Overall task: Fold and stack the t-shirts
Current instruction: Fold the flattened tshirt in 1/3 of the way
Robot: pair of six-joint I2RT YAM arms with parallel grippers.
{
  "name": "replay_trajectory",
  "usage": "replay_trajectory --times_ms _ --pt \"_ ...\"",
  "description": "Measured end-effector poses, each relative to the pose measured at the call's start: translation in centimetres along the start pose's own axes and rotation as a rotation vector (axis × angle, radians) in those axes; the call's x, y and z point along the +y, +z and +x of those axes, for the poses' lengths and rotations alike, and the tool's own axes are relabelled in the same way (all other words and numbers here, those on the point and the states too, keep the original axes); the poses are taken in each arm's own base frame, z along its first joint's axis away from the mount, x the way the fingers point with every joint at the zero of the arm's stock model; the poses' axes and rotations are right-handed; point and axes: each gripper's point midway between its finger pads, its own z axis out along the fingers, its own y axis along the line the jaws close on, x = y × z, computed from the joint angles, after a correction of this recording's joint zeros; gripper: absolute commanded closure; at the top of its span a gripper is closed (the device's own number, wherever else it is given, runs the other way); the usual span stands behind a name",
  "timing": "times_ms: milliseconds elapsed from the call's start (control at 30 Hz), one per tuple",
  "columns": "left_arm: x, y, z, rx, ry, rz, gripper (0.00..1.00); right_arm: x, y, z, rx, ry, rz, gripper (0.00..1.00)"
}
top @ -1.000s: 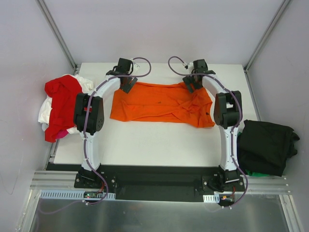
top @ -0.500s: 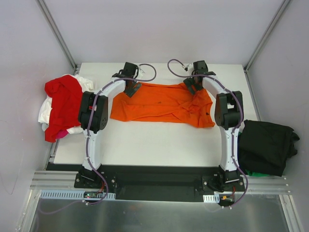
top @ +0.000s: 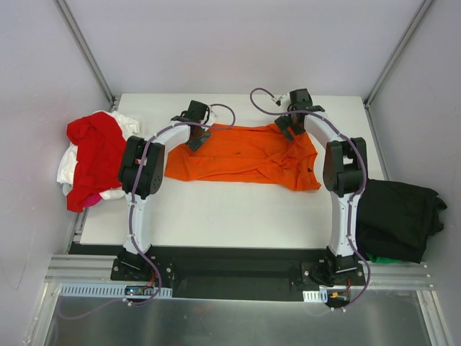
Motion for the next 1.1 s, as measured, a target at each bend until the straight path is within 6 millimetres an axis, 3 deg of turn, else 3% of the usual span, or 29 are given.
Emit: replay_trajectory --times_ms 367,833,1100 --pt "-0.2 -0.3 0.3 -0.01 -0.001 -0.029 0.25 1.7 -0.1 3.2 0.066 -0.031 -0.032 0.01" --pt "-0.7 -0.7 0.9 0.006 0.015 -0.045 0.25 2.0 -0.2 3.5 0.042 -0.035 -0.023 0.01" --pt "-1.6 -1.9 2.4 0.028 0.033 -0.044 0.26 3.2 -1.9 5.6 0.055 -0.058 -0.033 0.01"
